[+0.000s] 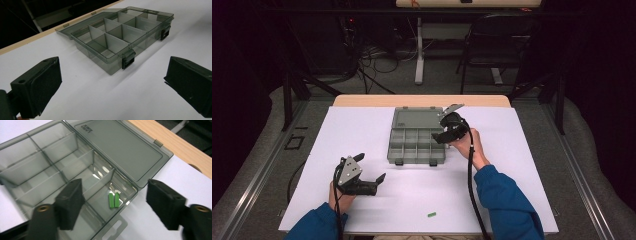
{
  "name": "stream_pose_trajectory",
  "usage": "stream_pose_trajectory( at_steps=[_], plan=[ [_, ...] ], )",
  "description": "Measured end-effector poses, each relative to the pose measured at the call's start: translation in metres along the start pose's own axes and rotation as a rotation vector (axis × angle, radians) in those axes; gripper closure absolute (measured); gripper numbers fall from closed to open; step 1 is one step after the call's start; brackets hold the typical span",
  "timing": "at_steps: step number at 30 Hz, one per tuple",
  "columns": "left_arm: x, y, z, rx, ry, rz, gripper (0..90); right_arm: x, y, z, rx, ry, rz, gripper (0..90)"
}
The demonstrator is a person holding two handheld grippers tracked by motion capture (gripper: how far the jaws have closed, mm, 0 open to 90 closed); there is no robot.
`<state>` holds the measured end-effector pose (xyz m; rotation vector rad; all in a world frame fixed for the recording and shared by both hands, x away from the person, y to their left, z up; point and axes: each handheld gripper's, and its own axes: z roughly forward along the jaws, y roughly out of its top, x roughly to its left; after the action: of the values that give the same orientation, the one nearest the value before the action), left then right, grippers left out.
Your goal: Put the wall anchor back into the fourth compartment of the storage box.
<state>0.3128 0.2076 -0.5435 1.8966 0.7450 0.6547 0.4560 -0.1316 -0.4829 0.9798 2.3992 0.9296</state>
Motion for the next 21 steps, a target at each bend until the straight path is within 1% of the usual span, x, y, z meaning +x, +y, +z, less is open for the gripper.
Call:
stream_pose_trajectory(
  at_steps=[2, 3, 6, 9, 12, 18, 21],
  plan=[
    [0.0, 0.0, 0.0, 0.002, -0.001, -0.005, 0.1, 0.002, -0.002, -0.005, -0.018, 0.011, -0.011, 22.0],
    [0.0, 0.0, 0.0, 0.002, 0.0, -0.005, 0.1, 0.003, -0.003, -0.008, -0.025, 0.012, -0.01, 20.1],
    [0.0, 0.0, 0.0, 0.002, 0.0, 0.001, 0.1, 0.007, -0.007, -0.015, -0.04, 0.025, -0.02, 15.8],
    [0.0, 0.0, 0.0, 0.001, 0.002, 0.003, 0.1, 0.011, -0.009, -0.02, -0.049, 0.03, -0.03, 14.2],
    [0.0, 0.0, 0.0, 0.004, 0.001, -0.003, 0.1, 0.017, -0.014, -0.028, -0.067, 0.044, -0.042, 11.3],
    [-0.001, 0.0, 0.0, 0.004, 0.0, -0.002, 0.1, 0.027, -0.023, -0.037, -0.083, 0.058, -0.065, 7.4],
    [0.0, 0.0, 0.0, -0.001, 0.0, 0.0, 0.1, 0.032, -0.028, -0.041, -0.081, 0.067, -0.077, 6.2]
  ],
)
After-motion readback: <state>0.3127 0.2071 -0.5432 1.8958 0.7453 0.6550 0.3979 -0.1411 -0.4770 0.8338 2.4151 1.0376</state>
